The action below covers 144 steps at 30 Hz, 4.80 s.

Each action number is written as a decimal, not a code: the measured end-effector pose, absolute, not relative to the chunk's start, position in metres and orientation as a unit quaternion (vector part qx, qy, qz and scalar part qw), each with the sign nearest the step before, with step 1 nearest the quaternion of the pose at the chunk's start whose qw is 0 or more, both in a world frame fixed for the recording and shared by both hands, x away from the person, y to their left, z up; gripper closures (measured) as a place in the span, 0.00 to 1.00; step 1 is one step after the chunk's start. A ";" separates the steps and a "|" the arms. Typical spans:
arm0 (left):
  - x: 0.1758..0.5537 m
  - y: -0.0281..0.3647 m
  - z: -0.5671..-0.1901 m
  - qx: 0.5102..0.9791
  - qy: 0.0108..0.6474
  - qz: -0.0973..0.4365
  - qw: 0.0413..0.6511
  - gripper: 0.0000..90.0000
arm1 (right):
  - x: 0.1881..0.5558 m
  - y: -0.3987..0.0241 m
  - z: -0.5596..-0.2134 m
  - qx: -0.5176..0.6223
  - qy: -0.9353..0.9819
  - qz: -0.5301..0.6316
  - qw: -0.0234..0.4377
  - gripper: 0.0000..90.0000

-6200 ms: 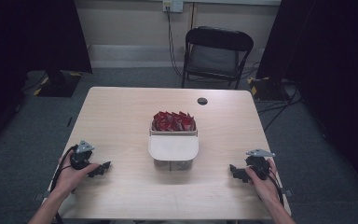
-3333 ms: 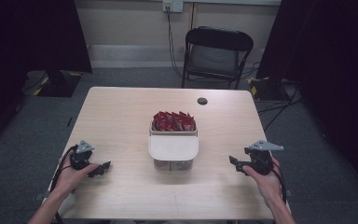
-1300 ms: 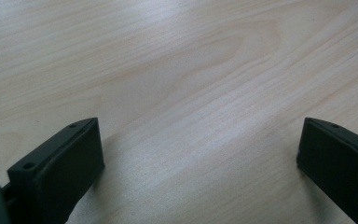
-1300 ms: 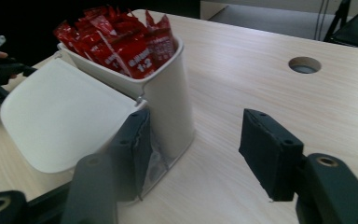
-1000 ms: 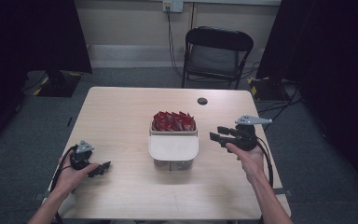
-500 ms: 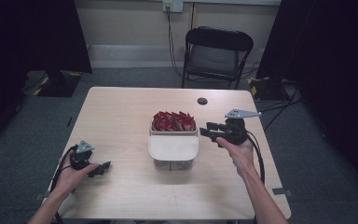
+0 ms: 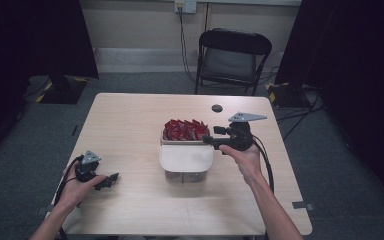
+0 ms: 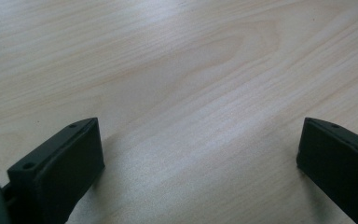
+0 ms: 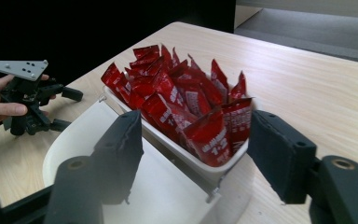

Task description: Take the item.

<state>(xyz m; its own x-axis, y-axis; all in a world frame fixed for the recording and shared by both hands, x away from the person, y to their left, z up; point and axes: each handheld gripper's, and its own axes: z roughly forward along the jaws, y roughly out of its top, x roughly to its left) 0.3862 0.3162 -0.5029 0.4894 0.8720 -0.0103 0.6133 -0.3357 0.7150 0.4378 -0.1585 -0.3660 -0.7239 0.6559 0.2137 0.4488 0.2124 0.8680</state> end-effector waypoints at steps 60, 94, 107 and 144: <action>0.385 0.316 -0.503 0.793 0.468 0.195 0.338 0.00 | 0.448 -0.154 -0.382 0.362 0.773 0.508 0.115 1.00; 0.386 0.316 -0.503 0.793 0.468 0.194 0.338 0.00 | 0.441 -0.162 -0.364 0.350 0.754 0.541 0.124 1.00; 0.386 0.316 -0.503 0.793 0.468 0.194 0.338 0.00 | 0.439 -0.164 -0.357 0.352 0.746 0.552 0.126 1.00; 0.386 0.316 -0.503 0.793 0.468 0.195 0.338 0.00 | 0.430 -0.186 -0.327 0.350 0.711 0.593 0.146 1.00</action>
